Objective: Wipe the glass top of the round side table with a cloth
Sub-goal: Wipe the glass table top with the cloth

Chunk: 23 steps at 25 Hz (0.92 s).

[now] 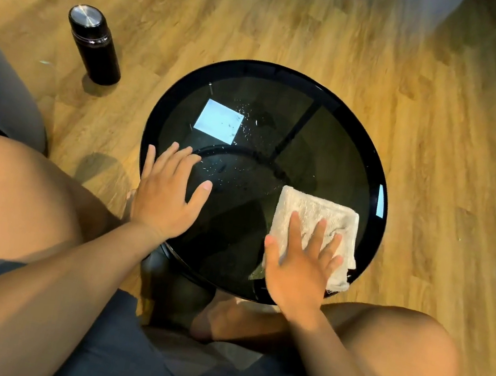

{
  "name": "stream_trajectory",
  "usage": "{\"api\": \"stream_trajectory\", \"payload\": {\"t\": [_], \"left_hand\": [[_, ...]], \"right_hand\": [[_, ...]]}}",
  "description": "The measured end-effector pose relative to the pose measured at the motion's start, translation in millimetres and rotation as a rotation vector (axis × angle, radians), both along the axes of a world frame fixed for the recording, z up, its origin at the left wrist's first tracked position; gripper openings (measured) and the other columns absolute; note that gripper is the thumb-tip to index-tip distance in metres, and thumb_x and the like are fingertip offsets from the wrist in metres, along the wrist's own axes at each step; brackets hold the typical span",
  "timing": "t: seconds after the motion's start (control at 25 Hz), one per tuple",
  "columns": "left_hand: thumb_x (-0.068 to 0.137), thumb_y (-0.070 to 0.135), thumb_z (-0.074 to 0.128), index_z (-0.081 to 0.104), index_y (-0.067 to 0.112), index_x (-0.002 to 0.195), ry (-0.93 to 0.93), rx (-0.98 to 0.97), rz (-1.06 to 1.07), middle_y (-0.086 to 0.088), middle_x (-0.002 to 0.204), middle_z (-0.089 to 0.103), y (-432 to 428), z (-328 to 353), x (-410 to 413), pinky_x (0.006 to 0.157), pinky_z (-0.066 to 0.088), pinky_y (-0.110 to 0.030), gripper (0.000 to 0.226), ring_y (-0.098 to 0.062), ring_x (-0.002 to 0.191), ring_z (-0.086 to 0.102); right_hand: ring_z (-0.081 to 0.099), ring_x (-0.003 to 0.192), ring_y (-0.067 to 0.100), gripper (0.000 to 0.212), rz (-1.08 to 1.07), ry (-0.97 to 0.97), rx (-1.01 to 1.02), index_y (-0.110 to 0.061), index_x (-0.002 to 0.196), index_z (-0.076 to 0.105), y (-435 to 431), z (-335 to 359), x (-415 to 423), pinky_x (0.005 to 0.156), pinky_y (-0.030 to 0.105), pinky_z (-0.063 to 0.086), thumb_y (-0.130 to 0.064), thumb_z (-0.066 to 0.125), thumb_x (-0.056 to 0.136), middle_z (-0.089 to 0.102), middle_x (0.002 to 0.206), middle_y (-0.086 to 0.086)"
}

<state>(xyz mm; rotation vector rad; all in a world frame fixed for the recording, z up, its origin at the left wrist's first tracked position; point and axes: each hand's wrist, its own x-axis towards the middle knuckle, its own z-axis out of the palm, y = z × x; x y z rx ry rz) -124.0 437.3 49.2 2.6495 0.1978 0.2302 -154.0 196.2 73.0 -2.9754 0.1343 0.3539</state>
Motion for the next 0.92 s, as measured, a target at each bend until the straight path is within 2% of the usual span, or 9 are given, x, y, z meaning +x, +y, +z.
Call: {"api": "stream_trajectory", "payload": {"t": [0.16, 0.32, 0.44, 0.56, 0.68, 0.76, 0.84, 0.92], "left_hand": [[0.094, 0.053, 0.031, 0.054, 0.015, 0.135, 0.002, 0.002, -0.007, -0.007, 0.146, 0.051, 2, 0, 0, 0.123, 0.005, -0.051, 0.060, -0.027, 0.146, 0.032], [0.094, 0.055, 0.029, 0.052, 0.019, 0.136, 0.024, 0.020, 0.010, -0.004, 0.148, 0.049, 1, -2, 1, 0.123, 0.006, -0.052, 0.060, -0.025, 0.146, 0.031], [0.093, 0.058, 0.027, 0.050, 0.020, 0.137, 0.037, 0.011, 0.013, -0.004, 0.149, 0.048, 1, -1, 2, 0.122, 0.008, -0.055, 0.062, -0.026, 0.147, 0.030], [0.094, 0.056, 0.030, 0.050, 0.019, 0.136, 0.025, 0.008, 0.012, -0.004, 0.148, 0.049, 1, -1, 2, 0.122, 0.008, -0.054, 0.059, -0.026, 0.146, 0.032], [0.096, 0.053, 0.029, 0.051, 0.016, 0.135, -0.013, -0.016, -0.007, -0.007, 0.146, 0.051, 1, -1, 0, 0.123, 0.007, -0.053, 0.058, -0.028, 0.145, 0.033], [0.098, 0.051, 0.026, 0.052, 0.013, 0.134, -0.044, -0.043, -0.010, -0.009, 0.146, 0.051, 2, 0, -1, 0.122, 0.008, -0.054, 0.059, -0.029, 0.145, 0.034], [0.098, 0.050, 0.024, 0.053, 0.013, 0.134, -0.058, -0.047, -0.016, -0.010, 0.146, 0.050, 2, 1, -3, 0.122, 0.007, -0.055, 0.059, -0.029, 0.144, 0.034], [0.099, 0.049, 0.025, 0.053, 0.012, 0.133, -0.053, -0.037, -0.024, -0.011, 0.147, 0.050, 2, 1, -3, 0.122, 0.007, -0.055, 0.058, -0.029, 0.144, 0.034]], "right_hand": [[-0.015, 0.147, 0.040, 0.057, -0.021, -0.015, -0.024, -0.043, 0.154, -0.002, -39, -14, 57, 0.116, 0.056, -0.008, -0.054, 0.016, 0.100, -0.010, 0.164, 0.004], [-0.011, 0.149, 0.037, 0.057, -0.017, 0.077, -0.123, -0.041, 0.154, 0.000, -91, -4, 145, 0.119, 0.047, -0.010, -0.054, 0.015, 0.100, -0.007, 0.164, 0.009], [-0.003, 0.150, 0.035, 0.054, -0.026, 0.041, -0.057, -0.040, 0.154, 0.015, -93, 4, 153, 0.119, 0.045, -0.006, -0.052, 0.017, 0.101, 0.005, 0.164, 0.008], [0.003, 0.150, 0.033, 0.060, 0.020, -0.069, 0.055, -0.035, 0.151, 0.032, -64, 7, 104, 0.121, 0.045, -0.001, -0.054, 0.015, 0.096, 0.019, 0.162, 0.008], [0.017, 0.147, 0.033, 0.058, 0.277, -0.120, 0.133, -0.023, 0.142, 0.049, -2, 5, 15, 0.118, 0.052, 0.010, -0.047, 0.020, 0.098, 0.042, 0.151, 0.012], [0.019, 0.145, 0.041, 0.048, 0.447, -0.075, 0.168, -0.031, 0.138, 0.052, 40, 5, -35, 0.115, 0.056, 0.020, -0.047, 0.031, 0.098, 0.042, 0.152, 0.005], [0.031, 0.135, 0.046, 0.045, 0.675, -0.059, 0.159, -0.034, 0.134, 0.054, 53, 10, -40, 0.107, 0.059, 0.035, -0.044, 0.044, 0.092, 0.041, 0.150, 0.004], [0.042, 0.123, 0.039, 0.044, 0.855, -0.187, 0.105, -0.029, 0.126, 0.062, 27, 11, -11, 0.099, 0.054, 0.044, -0.037, 0.049, 0.085, 0.047, 0.141, 0.005]]}}
